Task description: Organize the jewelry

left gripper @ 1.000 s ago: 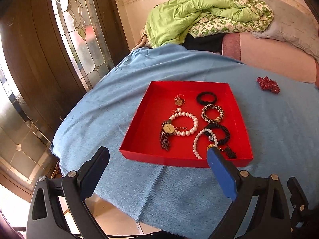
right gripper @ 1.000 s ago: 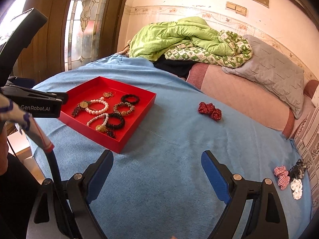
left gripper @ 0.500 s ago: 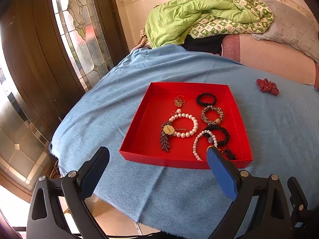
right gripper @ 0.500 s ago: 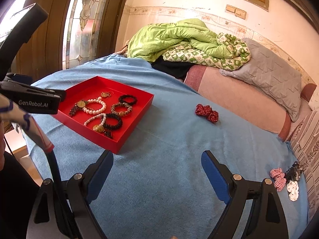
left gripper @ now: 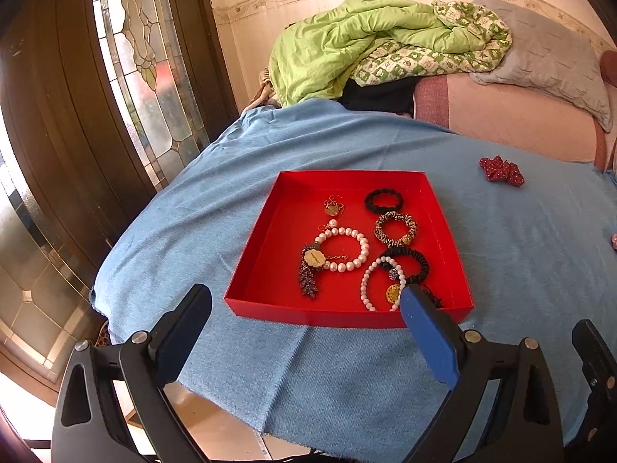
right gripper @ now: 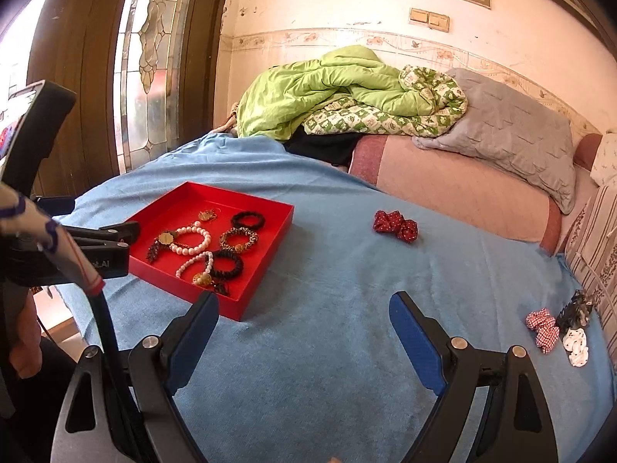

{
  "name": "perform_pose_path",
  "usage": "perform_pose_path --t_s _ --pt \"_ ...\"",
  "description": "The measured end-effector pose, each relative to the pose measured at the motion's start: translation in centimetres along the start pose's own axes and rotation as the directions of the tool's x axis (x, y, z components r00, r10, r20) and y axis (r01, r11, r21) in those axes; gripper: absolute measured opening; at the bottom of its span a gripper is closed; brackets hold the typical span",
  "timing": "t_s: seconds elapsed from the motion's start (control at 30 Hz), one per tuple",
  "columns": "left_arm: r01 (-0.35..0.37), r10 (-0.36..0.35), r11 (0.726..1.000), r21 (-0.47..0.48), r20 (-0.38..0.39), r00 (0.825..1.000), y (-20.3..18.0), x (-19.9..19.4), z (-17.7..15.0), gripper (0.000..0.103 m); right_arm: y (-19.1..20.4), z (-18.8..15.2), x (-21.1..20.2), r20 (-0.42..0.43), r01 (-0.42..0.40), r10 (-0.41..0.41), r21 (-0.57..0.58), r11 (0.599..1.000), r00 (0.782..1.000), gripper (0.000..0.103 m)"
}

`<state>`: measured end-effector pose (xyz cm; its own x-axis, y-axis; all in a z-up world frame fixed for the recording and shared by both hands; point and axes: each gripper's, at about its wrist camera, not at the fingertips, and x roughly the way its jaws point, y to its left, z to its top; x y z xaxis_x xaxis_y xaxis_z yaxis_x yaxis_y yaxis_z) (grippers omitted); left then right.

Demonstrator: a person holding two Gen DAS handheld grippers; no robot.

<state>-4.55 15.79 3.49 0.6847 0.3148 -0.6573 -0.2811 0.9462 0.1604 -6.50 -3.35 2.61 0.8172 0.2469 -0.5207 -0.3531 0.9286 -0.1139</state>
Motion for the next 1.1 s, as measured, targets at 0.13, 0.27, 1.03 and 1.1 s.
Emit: perform_pose_path --t_s 0.13,0.27,1.03,1.1 --pt "0.004 -0.004 1.0 0.0 -0.002 1.0 -0.01 -0.09 -0.07 0.098 0.17 -0.03 -0.57 0.015 0.003 -0.003 -0.001 1.0 1.0 0.092" --pt "0.0 0.0 1.0 0.005 -0.002 1.0 -0.08 -0.18 -0.11 0.098 -0.02 -0.08 -0.45 0.011 0.002 -0.002 -0.001 1.0 1.0 0.092" --pt "-0.004 0.004 1.0 0.005 -0.007 1.0 0.01 0.08 -0.04 0.098 0.11 -0.5 0.28 -0.015 0.005 -0.005 0.002 1.0 1.0 0.092" --pt "-0.006 0.006 1.0 0.006 -0.006 1.0 -0.01 0.1 -0.08 0.098 0.09 -0.47 0.33 -0.016 0.001 -0.001 0.003 1.0 1.0 0.092"
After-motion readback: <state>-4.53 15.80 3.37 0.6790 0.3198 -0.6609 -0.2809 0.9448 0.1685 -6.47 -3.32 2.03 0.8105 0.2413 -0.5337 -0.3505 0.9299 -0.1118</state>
